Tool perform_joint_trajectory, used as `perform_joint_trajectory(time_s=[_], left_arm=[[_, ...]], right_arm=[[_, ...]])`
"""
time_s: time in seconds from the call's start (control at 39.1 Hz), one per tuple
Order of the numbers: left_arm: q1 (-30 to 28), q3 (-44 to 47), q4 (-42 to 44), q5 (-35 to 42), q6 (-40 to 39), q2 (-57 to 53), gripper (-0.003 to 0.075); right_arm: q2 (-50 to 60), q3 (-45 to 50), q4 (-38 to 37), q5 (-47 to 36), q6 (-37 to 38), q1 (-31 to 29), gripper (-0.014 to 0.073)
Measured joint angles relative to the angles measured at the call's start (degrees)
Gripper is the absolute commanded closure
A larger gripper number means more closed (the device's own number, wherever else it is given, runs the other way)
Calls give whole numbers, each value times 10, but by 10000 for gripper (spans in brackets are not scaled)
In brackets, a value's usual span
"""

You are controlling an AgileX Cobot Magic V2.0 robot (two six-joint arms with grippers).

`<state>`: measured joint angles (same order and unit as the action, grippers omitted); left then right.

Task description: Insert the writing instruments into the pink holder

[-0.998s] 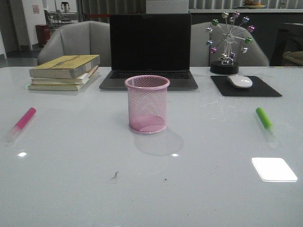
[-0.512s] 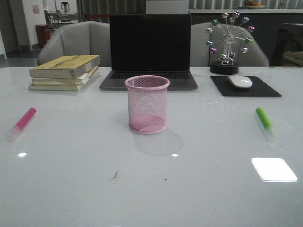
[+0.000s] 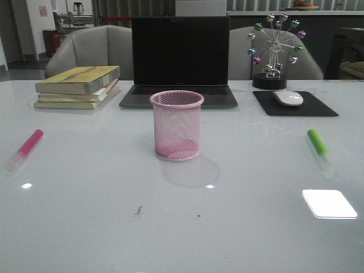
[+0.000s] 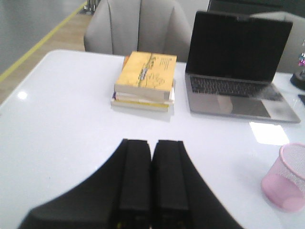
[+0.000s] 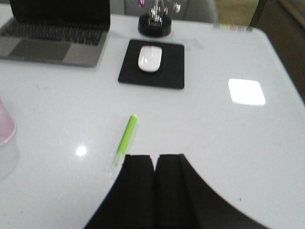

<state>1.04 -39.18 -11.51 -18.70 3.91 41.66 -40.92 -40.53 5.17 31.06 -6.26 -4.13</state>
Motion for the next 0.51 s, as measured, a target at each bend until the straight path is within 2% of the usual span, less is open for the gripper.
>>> perform_joint_trajectory(time_s=[0.1,0.18,0.28,0.41,0.46,0.51], left_arm=[[0,0,-1,-4,0,26,627],[0,0,-2,-5,0,36,598],[0,0,-3,-5,0,38,475],[0,0,-3,-5,0,38,281],[0,0,-3,-4,0,38,232],[0,0,-3,-4,0,38,218]], right_arm=[[-20,0,0,28,0,0,541],[-26,0,-1,39,0,0,515],[-27,0,-1,40,0,0,423],[-27,0,-1,43,0,0,241],[-27,0,-1,44,0,0,186],[-27,0,-1,44,0,0,155]])
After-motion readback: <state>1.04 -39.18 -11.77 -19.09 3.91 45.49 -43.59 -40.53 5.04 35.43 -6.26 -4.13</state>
